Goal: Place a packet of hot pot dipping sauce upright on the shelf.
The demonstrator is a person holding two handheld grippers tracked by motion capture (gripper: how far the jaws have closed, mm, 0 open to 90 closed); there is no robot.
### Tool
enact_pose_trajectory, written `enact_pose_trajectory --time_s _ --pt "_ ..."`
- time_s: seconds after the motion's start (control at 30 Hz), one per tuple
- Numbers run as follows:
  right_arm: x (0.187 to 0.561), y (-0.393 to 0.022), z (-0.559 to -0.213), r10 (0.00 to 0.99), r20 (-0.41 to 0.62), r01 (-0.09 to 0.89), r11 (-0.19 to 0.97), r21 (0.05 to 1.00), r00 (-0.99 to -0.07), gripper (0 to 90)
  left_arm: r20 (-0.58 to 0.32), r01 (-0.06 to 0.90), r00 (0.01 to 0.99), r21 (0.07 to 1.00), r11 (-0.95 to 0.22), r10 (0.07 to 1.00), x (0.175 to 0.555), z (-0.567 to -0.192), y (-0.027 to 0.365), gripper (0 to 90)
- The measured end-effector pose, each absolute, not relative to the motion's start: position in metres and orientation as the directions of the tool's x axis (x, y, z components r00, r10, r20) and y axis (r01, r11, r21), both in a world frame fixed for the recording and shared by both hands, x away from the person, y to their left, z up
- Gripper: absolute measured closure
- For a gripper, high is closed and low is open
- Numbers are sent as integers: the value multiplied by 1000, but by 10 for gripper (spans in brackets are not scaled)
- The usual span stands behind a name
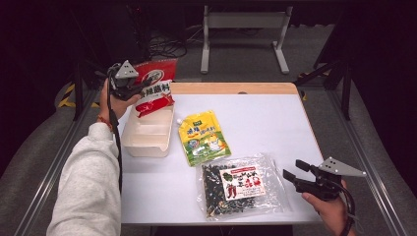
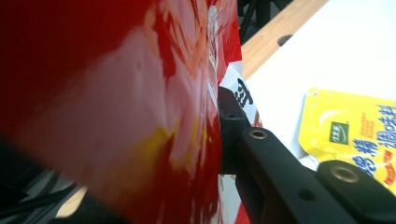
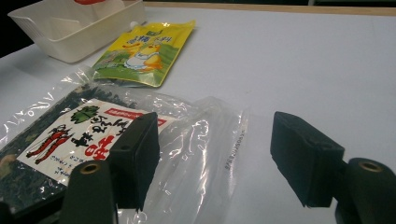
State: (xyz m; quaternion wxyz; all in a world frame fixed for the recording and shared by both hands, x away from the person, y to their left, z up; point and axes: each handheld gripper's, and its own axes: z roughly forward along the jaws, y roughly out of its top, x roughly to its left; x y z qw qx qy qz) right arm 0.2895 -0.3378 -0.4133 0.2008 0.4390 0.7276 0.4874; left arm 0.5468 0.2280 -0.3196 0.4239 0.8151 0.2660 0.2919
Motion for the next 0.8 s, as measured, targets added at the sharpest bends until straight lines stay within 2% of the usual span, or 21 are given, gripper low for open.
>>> enact_pose_trajectory --time_s 0.13,0.33,0.4,0.43,0.5,0.67,0.77,0.8 --pt "291 -336 -415 833 132 449 151 881 -537 324 261 201 662 841 -502 702 553 -321 229 895" --pt "293 -334 -416 829 134 453 155 878 -543 323 205 217 666 866 -450 717 556 -330 229 843" --pt "294 -334 -416 827 139 455 153 877 -545 319 196 232 658 866 -443 727 555 -333 230 791" --pt "294 -334 -416 827 139 455 153 877 -545 319 196 232 658 866 -443 727 555 -333 230 725" --pt "295 -334 -418 823 139 458 159 874 -551 314 155 269 660 865 -424 735 555 -339 232 701" --pt "297 -334 -419 811 154 464 158 871 -565 312 145 314 693 821 -477 706 549 -360 231 671" --pt "298 -333 -420 806 168 473 153 867 -568 312 131 357 707 783 -510 695 547 -372 230 622" --pt "298 -333 -420 806 168 473 153 867 -568 312 131 357 707 783 -510 695 547 -372 230 633"
